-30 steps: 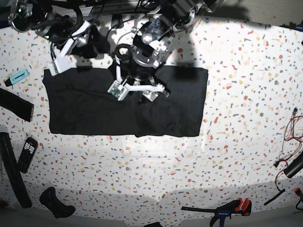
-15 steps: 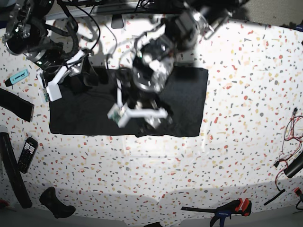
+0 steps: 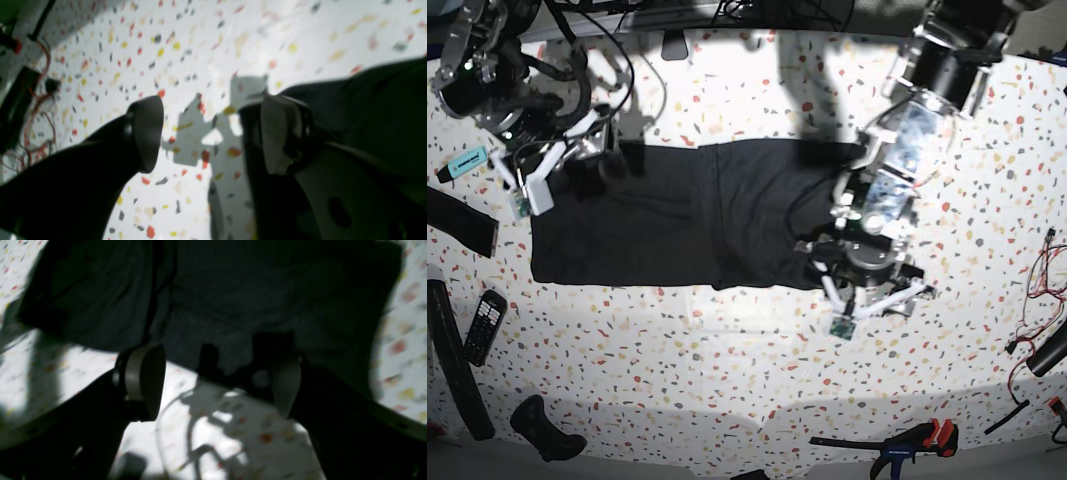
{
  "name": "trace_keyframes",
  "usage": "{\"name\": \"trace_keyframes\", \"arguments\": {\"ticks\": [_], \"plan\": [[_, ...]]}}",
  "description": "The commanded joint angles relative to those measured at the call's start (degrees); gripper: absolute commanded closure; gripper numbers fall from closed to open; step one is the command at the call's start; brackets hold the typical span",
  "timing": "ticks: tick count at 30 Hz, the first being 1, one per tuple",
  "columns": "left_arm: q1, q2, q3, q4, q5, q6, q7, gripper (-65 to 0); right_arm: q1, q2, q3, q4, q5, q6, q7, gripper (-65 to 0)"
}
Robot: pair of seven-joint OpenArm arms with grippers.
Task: Fold the T-shirt properly
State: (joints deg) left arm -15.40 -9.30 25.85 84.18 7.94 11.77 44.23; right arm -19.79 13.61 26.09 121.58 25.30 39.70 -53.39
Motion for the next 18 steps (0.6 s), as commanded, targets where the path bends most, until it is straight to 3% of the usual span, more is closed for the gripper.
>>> {"name": "trace_keyframes", "arguments": {"ticks": [1, 4, 10, 14, 18], "plan": [[-1.4, -0.3, -0.3, 0.9, -0.6, 0.2, -1.0, -43.2, 1.4, 0.6, 0.3, 0.6, -1.3, 0.3, 2.6, -46.2], [-0.8, -0.5, -0.3, 0.9, -1.6, 0.2, -1.1, -43.2, 5.1, 0.9, 0.6, 0.0, -7.5, -3.0, 4.2, -46.0], [-0.5, 0.1, -0.3, 0.9, -2.5, 0.1, -2.0, -43.2, 12.8, 6.5, 3.3, -8.3, -8.7, -6.8, 4.6, -46.0], [-0.5, 0.0, -0.3, 0.9, -2.5, 0.1, -2.1, -43.2, 18.2, 11.1, 4.9, -20.5, -8.5, -7.2, 4.8, -46.0], [-0.5, 0.0, -0.3, 0.9, -2.5, 0.0, -2.1, -43.2, 23.4, 14.1, 4.9, -33.4, -2.1, -7.0, 3.5, -46.0]]}}
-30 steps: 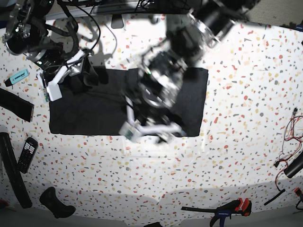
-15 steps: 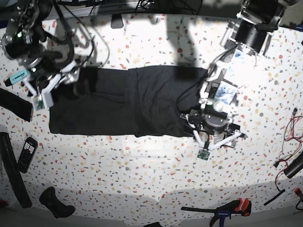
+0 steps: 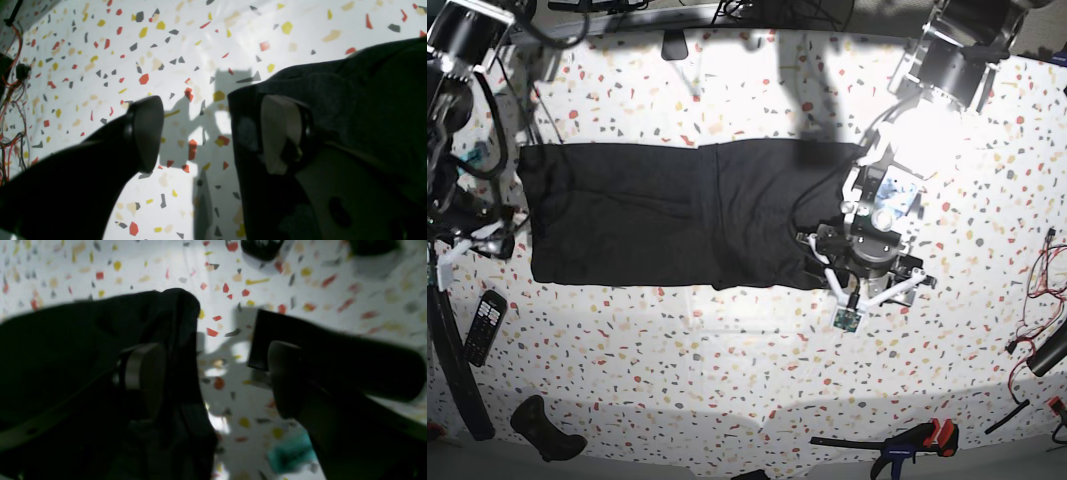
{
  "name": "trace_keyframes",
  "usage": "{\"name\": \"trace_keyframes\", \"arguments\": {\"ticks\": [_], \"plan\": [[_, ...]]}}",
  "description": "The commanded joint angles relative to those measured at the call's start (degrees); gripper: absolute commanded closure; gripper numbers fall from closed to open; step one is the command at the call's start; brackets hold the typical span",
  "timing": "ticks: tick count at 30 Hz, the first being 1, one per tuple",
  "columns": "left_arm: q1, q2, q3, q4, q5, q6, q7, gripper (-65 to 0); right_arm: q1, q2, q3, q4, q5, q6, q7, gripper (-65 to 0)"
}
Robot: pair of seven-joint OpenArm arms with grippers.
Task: Fold the T-shirt properly
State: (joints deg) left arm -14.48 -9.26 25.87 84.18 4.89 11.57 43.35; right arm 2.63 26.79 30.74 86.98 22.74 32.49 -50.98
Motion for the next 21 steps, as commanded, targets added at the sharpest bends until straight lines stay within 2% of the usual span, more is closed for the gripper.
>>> {"name": "trace_keyframes", "arguments": {"ticks": [1, 5, 8, 16, 21], "plan": [[-1.4, 0.0, -0.3, 0.9, 0.6, 0.3, -1.2, -43.2, 2.1, 1.2, 0.3, -1.6, 0.8, 0.5, 1.0, -46.0], [-1.4, 0.0, -0.3, 0.9, 0.6, 0.3, -1.2, -43.2, 5.8, 1.3, 0.2, -11.6, 1.5, 4.1, 0.7, -46.0], [-1.4, 0.0, -0.3, 0.9, 0.6, 0.3, -1.4, -43.2, 6.9, 1.3, -0.7, -17.1, 5.5, 7.4, -1.0, -46.0], [-1.4, 0.0, -0.3, 0.9, 0.6, 0.3, -1.4, -43.2, 6.7, 0.6, -2.0, -23.3, 6.4, 7.5, -1.0, -46.0], [-1.4, 0.0, -0.3, 0.9, 0.6, 0.3, -1.4, -43.2, 6.7, -2.1, -2.0, -23.6, 6.5, 7.5, -1.3, -46.0]]}}
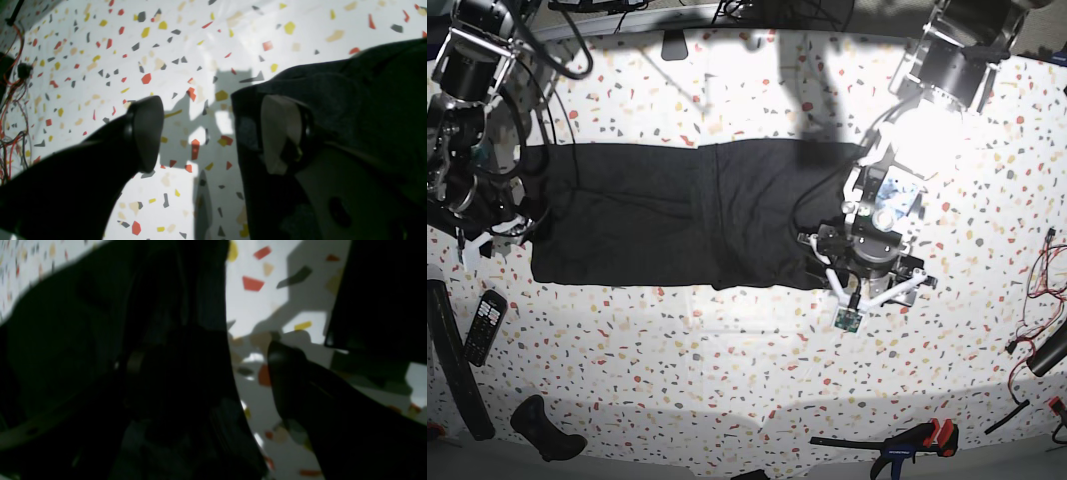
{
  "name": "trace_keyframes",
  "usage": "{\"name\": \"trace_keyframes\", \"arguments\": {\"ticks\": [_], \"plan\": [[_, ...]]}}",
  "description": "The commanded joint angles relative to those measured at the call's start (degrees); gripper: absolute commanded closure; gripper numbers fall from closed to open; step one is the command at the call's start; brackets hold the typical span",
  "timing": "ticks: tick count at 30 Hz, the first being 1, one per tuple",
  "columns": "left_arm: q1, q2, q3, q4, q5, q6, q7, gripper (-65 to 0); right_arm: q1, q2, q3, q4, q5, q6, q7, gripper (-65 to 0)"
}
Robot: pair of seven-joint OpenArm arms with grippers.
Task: Fold the T-shirt properly
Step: 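Grasp the black shirt's end with the right gripper and lift it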
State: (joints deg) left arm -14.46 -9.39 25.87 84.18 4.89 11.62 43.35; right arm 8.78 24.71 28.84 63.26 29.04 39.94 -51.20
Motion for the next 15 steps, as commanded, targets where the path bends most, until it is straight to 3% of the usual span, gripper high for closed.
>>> {"name": "trace_keyframes", "arguments": {"ticks": [1, 8, 15], "plan": [[-1.4, 0.1, -0.3, 0.9, 0.6, 0.2, -1.3, -43.2, 0.6, -0.9, -0.1, 0.1, 0.2, 0.1, -2.0, -46.0], [-1.4, 0.2, -0.3, 0.9, 0.6, 0.2, -1.4, -43.2, 0.6, -4.0, -0.1, 0.1, 13.4, 0.1, -14.5, -46.0], [-1.4, 0.1, -0.3, 0.9, 0.6, 0.2, -1.4, -43.2, 0.6, -3.1, -0.1, 0.1, 13.6, 0.1, -15.0, -44.0]]}}
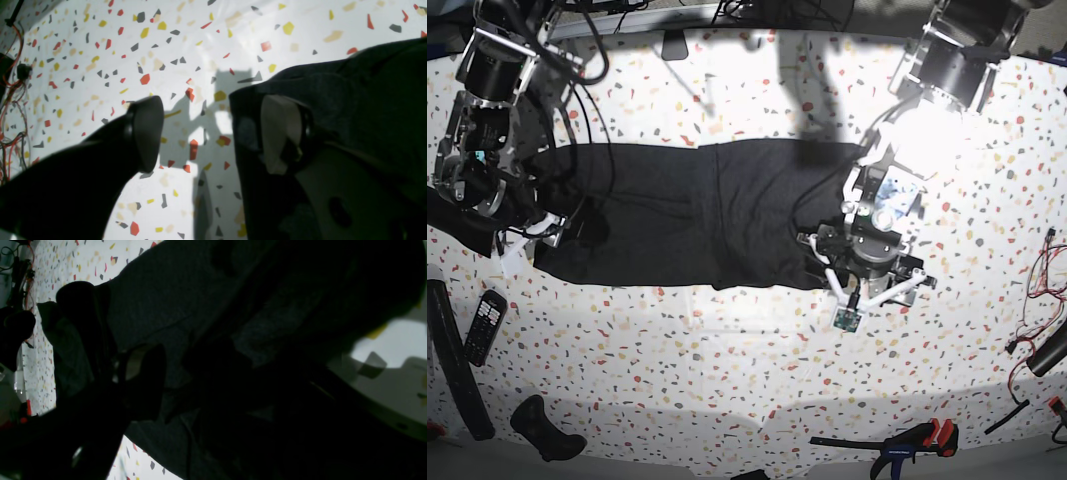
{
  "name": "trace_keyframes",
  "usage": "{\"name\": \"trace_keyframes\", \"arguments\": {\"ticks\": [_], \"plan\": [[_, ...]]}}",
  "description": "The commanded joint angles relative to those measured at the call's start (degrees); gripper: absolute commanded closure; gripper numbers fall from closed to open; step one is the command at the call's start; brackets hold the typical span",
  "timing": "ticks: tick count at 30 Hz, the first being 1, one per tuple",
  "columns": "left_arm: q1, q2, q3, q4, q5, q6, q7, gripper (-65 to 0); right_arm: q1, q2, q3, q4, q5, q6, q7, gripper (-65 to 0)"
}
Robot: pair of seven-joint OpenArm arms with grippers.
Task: Fold the T-shirt properly
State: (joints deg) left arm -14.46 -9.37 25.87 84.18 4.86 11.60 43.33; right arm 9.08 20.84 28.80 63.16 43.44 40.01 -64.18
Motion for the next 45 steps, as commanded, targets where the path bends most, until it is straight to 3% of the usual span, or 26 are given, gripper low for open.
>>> {"name": "trace_keyframes", "arguments": {"ticks": [1, 6, 9, 20, 25, 28, 31, 36, 45], "plan": [[-1.4, 0.1, -0.3, 0.9, 0.7, 0.2, -1.3, -43.2, 0.3, 1.0, -0.1, 0.2, -0.8, 0.0, -2.1, -40.4], [-0.7, 0.1, -0.3, 0.9, 0.7, 0.2, -1.0, -43.2, 0.3, 2.1, 0.0, 0.2, -0.8, 0.0, -2.3, -10.9], [2.0, 0.1, -0.3, 1.5, 0.7, 0.2, -0.9, -43.2, 0.5, 2.6, 0.0, 0.2, -0.8, 0.0, -2.1, 0.0], [13.7, 0.0, -0.3, 2.7, 1.0, 0.2, -4.1, -43.2, 3.1, 4.3, 0.1, 0.3, -0.6, 0.0, -1.4, 0.0], [14.7, 0.0, -0.3, 2.7, 1.0, 0.2, -7.2, -43.2, 7.2, 3.7, 0.0, 2.1, 10.1, 0.0, -9.6, 0.0], [13.9, 0.0, -0.3, 2.7, 1.1, 0.2, -7.5, -43.2, 8.7, 1.6, 0.0, 6.2, 15.0, 0.0, -13.9, 0.0], [12.9, 0.0, -0.3, 2.7, 1.0, 0.2, -7.5, -43.2, 8.9, -0.9, -0.6, 11.5, 16.8, 0.0, -14.5, 0.0], [11.0, 0.0, -0.3, 2.7, 1.0, 0.2, -7.4, -43.2, 8.9, -5.4, -2.6, 17.9, 16.8, 0.0, -14.5, 0.0], [10.3, 0.0, -0.3, 2.6, 1.0, 0.2, -7.4, -43.2, 8.9, -14.4, -9.1, 18.2, 16.6, 0.0, -14.5, 0.0]]}}
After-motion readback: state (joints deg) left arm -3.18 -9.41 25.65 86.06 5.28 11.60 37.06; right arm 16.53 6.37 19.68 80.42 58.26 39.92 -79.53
